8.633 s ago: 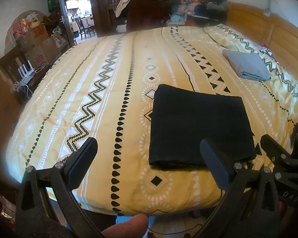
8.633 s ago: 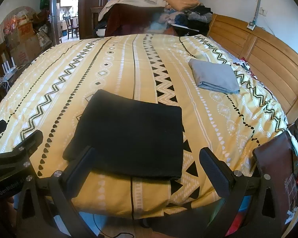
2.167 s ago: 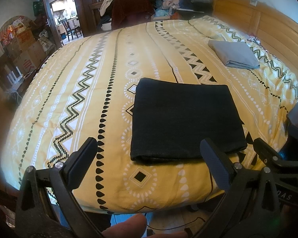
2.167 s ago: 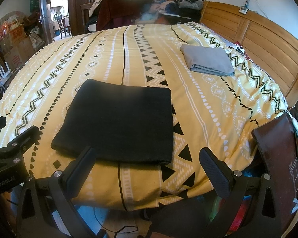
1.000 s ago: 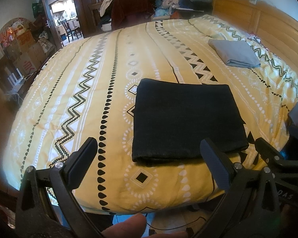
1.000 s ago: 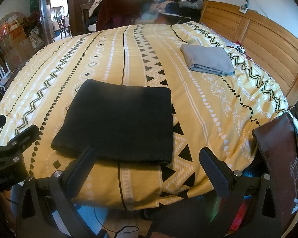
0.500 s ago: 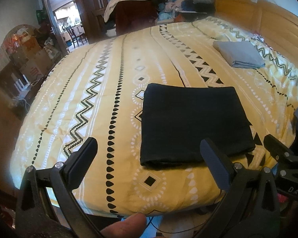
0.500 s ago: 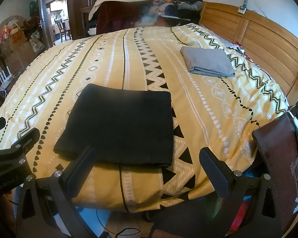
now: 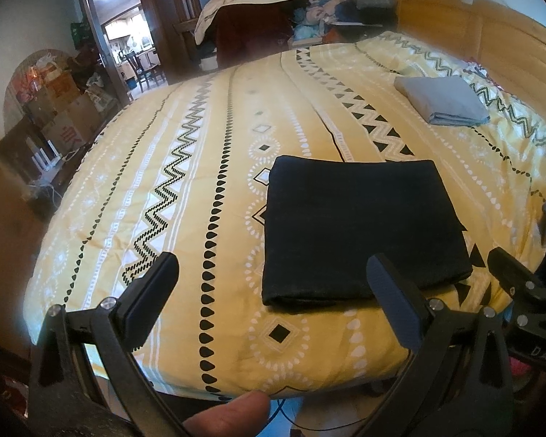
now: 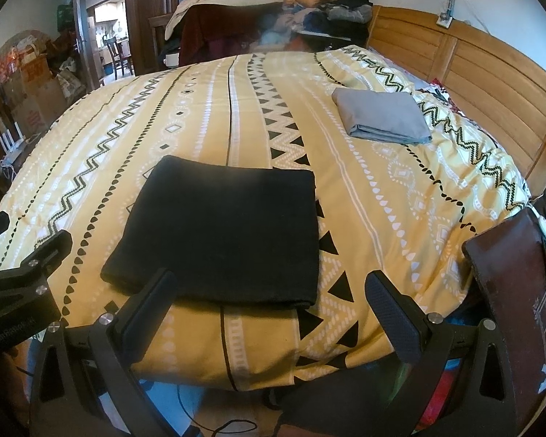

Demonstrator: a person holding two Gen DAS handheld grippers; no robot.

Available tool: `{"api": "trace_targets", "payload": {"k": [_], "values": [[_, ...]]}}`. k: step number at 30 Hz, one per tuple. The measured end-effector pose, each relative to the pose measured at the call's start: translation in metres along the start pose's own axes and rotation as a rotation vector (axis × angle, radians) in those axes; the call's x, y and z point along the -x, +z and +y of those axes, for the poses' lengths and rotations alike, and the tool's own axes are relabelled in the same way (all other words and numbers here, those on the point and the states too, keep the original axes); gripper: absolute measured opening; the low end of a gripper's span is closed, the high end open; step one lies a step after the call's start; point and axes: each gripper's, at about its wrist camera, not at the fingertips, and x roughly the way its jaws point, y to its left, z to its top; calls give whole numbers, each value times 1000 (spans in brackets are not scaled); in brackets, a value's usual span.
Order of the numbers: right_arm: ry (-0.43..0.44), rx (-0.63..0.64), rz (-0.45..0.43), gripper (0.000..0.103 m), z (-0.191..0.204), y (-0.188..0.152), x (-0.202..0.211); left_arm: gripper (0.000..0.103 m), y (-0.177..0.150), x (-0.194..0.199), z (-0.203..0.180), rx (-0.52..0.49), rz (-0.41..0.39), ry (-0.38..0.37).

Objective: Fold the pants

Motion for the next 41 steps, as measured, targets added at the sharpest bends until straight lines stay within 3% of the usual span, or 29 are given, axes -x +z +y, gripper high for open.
{"api": "trace_targets", "payload": {"k": [41], "values": [[2, 12, -22, 103, 3, -2, 3, 103, -4, -7, -4, 8, 24, 1]]}}
